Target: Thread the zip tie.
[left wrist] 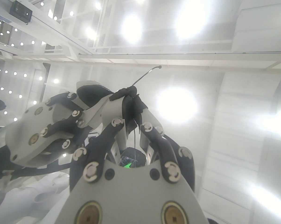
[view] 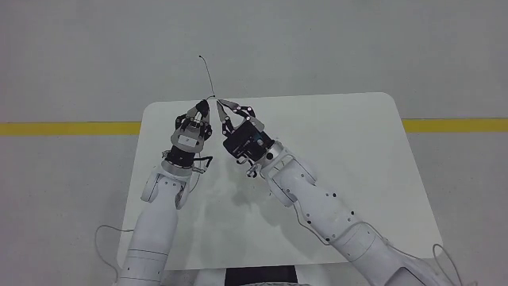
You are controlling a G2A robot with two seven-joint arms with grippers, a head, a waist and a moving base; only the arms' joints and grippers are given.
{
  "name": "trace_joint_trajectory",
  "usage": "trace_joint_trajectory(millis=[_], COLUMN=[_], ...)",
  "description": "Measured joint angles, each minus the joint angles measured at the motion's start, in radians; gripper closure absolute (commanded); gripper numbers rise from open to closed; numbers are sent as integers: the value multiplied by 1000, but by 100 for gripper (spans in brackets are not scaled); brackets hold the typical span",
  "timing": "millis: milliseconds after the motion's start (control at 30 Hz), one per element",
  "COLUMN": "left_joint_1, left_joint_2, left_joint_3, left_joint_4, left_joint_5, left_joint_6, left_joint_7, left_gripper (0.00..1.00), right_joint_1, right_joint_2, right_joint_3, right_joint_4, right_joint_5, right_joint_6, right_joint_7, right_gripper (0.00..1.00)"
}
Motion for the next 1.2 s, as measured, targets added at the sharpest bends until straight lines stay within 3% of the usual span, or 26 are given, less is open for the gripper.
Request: trace_joint_trajectory(millis=[200, 1200], left_joint_1=[0, 0], left_joint_2=[0, 0], left_joint_3=[0, 0], left_joint_4=[0, 0], left_joint_5=[0, 0], left_joint_6=[0, 0], left_joint_7=[0, 0], left_gripper=[100, 100], right_joint_1=[3, 16], right_joint_2=[-3, -24], right_joint_3=[-2, -6], right_joint_4=[2, 34], right_joint_5=[0, 0], right_joint_6=[0, 9], right_joint_7=[-2, -14], right_gripper=[98, 91])
